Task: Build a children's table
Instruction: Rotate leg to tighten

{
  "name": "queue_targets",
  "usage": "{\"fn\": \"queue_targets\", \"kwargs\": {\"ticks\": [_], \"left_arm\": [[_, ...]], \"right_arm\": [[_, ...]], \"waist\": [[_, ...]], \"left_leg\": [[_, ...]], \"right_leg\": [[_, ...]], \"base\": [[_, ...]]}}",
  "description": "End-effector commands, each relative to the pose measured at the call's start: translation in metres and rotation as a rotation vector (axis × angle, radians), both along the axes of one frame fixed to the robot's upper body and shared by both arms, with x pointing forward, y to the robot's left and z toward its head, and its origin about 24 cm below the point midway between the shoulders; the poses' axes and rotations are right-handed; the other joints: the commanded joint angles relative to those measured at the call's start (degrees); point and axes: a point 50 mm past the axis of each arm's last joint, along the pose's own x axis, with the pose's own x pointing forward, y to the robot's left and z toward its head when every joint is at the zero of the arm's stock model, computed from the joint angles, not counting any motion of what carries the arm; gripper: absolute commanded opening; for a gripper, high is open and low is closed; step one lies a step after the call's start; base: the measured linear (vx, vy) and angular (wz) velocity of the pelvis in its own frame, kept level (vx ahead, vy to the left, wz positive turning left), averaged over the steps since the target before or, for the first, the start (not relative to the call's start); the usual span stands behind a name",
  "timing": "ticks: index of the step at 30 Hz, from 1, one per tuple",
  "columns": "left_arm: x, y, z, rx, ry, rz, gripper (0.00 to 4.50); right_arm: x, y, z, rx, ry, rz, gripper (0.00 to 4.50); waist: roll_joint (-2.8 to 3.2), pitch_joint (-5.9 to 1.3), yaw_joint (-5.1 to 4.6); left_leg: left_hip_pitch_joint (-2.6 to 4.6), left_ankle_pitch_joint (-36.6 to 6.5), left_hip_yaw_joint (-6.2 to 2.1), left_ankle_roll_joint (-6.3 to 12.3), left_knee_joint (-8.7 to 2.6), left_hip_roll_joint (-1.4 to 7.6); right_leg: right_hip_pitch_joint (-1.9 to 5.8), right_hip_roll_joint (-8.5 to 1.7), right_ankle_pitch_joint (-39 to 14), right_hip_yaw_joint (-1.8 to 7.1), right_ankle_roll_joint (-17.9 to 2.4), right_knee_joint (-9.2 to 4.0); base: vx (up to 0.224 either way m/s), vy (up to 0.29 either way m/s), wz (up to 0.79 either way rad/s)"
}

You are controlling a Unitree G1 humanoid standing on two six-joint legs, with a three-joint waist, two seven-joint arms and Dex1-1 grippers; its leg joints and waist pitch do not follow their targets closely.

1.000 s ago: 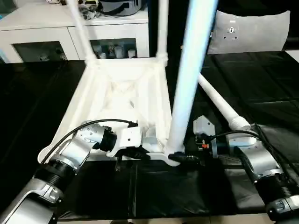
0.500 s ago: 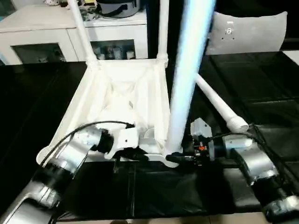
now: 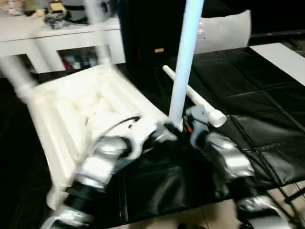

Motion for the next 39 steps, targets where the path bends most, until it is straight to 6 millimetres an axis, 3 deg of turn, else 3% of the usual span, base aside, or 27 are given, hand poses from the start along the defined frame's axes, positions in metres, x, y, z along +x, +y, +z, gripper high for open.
{"fn": "queue_targets", "kwargs": {"ticks": [1, 2, 3, 7, 10, 12, 15, 16, 18, 22, 23, 26, 30, 32, 33, 34, 35, 39], "left_arm": [[0.004, -0.019, 0.027, -0.039, -0.119, -0.040, 0.00], [0.004, -0.019, 0.027, -0.039, -0.119, -0.040, 0.00], [0.004, -0.019, 0.027, -0.036, -0.117, -0.038, 0.00], [0.005, -0.009, 0.024, -0.007, -0.113, -0.016, 0.00], [0.006, -0.007, 0.023, 0.002, -0.110, -0.006, 0.00], [0.008, -0.003, 0.021, 0.021, -0.112, -0.013, 0.00], [0.008, 0.000, 0.019, 0.041, -0.110, -0.031, 0.00], [0.008, 0.000, 0.019, 0.041, -0.110, -0.031, 0.00], [0.008, 0.007, 0.017, 0.067, -0.108, -0.079, 0.00], [0.003, 0.019, 0.012, 0.110, -0.071, -0.211, 0.00], [0.002, 0.019, 0.011, 0.112, -0.068, -0.218, 0.00], [-0.005, 0.026, 0.008, 0.143, -0.044, -0.352, 0.00], [-0.015, 0.031, 0.006, 0.158, -0.039, -0.527, 0.00], [-0.018, 0.033, 0.006, 0.165, -0.032, -0.573, 0.00], [-0.022, 0.037, 0.005, 0.187, -0.013, -0.656, 0.00], [-0.022, 0.037, 0.005, 0.189, -0.012, -0.661, 0.00], [-0.024, 0.040, 0.004, 0.204, -0.006, -0.709, 0.00], [-0.024, 0.043, 0.003, 0.226, 0.001, -0.741, 0.00]], "right_arm": [[-0.005, 0.023, -0.001, 0.056, 0.020, 0.078, 2.72], [-0.005, 0.023, -0.001, 0.056, 0.020, 0.078, 2.72], [-0.005, 0.023, -0.001, 0.063, 0.020, 0.077, 3.28], [-0.007, 0.006, 0.001, 0.049, -0.031, 0.067, 3.51], [-0.010, -0.003, 0.003, 0.066, -0.048, 0.061, 3.84], [-0.022, -0.020, 0.007, 0.068, -0.089, 0.114, 4.09], [-0.028, -0.029, 0.008, 0.062, -0.105, 0.128, 4.29], [-0.028, -0.029, 0.008, 0.062, -0.105, 0.128, 4.34], [-0.037, -0.043, 0.010, 0.042, -0.125, 0.169, 4.47], [-0.047, -0.059, 0.015, 0.017, -0.144, 0.257, 4.47], [-0.047, -0.059, 0.015, 0.016, -0.145, 0.262, 4.47], [-0.049, -0.065, 0.023, -0.001, -0.146, 0.347, 4.47], [-0.047, -0.066, 0.026, -0.061, -0.130, 0.461, 4.47], [-0.047, -0.067, 0.027, -0.086, -0.124, 0.496, 4.47], [-0.049, -0.065, 0.027, -0.120, -0.101, 0.590, 4.47], [-0.049, -0.065, 0.027, -0.121, -0.098, 0.597, 4.47], [-0.050, -0.064, 0.027, -0.120, -0.073, 0.656, 4.31], [-0.049, -0.060, 0.026, -0.118, -0.058, 0.716, 4.00]], "waist": [[-0.52, -3.79, 0.68], [-0.58, -3.84, 0.76], [-0.58, -3.95, 0.84], [-0.52, -4.37, 1.47], [-0.73, -4.43, 2.53], [-0.72, -4.32, 3.42], [-0.69, -4.39, 4.15], [-0.91, -4.18, 4.00], [-0.61, -3.98, 3.96], [-0.60, -3.78, 4.02], [-0.41, -3.78, 4.03], [-0.59, -3.83, 4.18], [-0.43, -4.06, 5.11], [-0.34, -4.08, 5.31], [-0.48, -4.18, 6.18], [-0.46, -4.22, 6.29], [-0.75, -4.31, 6.57], [-0.59, -4.32, 7.41]], "left_leg": [[-0.25, -16.0, -0.18, 4.59, -4.07, 0.52], [-0.39, -15.1, -0.17, 4.83, -4.11, 0.58], [-0.73, -13.5, -0.20, 5.32, -4.20, 0.74], [-0.82, -9.3, 0.09, 6.39, -3.81, 0.79], [-0.91, -6.6, 0.37, 7.20, -3.54, 0.75], [-0.71, -6.3, 0.54, 7.45, -3.50, 0.91], [-0.72, -6.3, 0.44, 7.44, -3.65, 1.11], [-0.99, -7.2, 0.43, 7.07, -3.80, 0.88], [-0.56, -9.6, 0.53, 6.39, -3.85, 0.75], [-0.39, -11.9, 0.47, 6.00, -3.99, 0.62], [-0.32, -12.2, 0.44, 5.96, -3.98, 0.64], [-0.19, -12.9, 0.39, 5.82, -3.96, 0.67], [0.10, -11.8, 0.32, 5.93, -3.99, 1.06], [-0.09, -11.1, 0.40, 6.04, -3.99, 1.19], [0.19, -10.2, 0.44, 5.87, -3.97, 1.42], [0.19, -9.8, 0.54, 5.89, -3.92, 1.43], [0.09, -9.0, 0.54, 6.12, -3.92, 1.52], [0.08, -8.8, 0.64, 5.79, -4.02, 1.65]], "right_leg": [[3.51, -3.43, -24.9, 2.24, -4.7, -4.50], [3.59, -3.47, -23.7, 2.41, -5.2, -4.27], [3.71, -3.31, -21.3, 2.61, -6.2, -3.73], [3.65, -3.44, -16.8, 3.11, -8.1, -3.05], [3.62, -3.42, -14.4, 3.42, -9.0, -2.47], [3.53, -3.23, -15.3, 3.49, -7.9, -2.70], [3.47, -3.18, -15.3, 3.52, -7.7, -2.49], [3.70, -3.13, -16.9, 3.40, -7.1, -2.68], [3.37, -3.17, -20.7, 3.32, -6.0, -3.35], [3.15, -2.99, -24.9, 3.07, -4.1, -4.11], [3.10, -3.01, -25.2, 3.08, -3.9, -4.13], [3.00, -3.07, -25.7, 3.08, -4.1, -4.13], [2.75, -3.10, -22.5, 3.46, -6.0, -3.50], [2.84, -3.10, -21.1, 3.63, -6.5, -3.17], [2.69, -3.24, -20.2, 3.84, -7.1, -2.82], [2.67, -3.20, -19.5, 3.96, -7.4, -2.77], [2.85, -3.20, -17.5, 4.06, -8.2, -2.40], [2.96, -3.30, -15.9, 4.27, -9.2, -1.88]], "base": [[0.000, 0.000, 0.00], [0.000, 0.000, 0.00], [0.000, 0.000, 0.00], [0.000, 0.000, 0.00], [0.000, 0.000, 0.00], [0.000, 0.000, 0.00], [0.000, 0.000, 0.00], [0.000, 0.000, 0.00], [0.000, 0.000, 0.00], [0.000, 0.000, 0.00], [0.000, 0.000, 0.00], [0.000, 0.000, 0.00], [0.000, 0.000, 0.00], [0.000, 0.000, 0.00], [0.000, 0.000, 0.00], [0.000, 0.000, 0.00], [0.000, 0.000, 0.00], [0.000, 0.000, 0.00]]}}
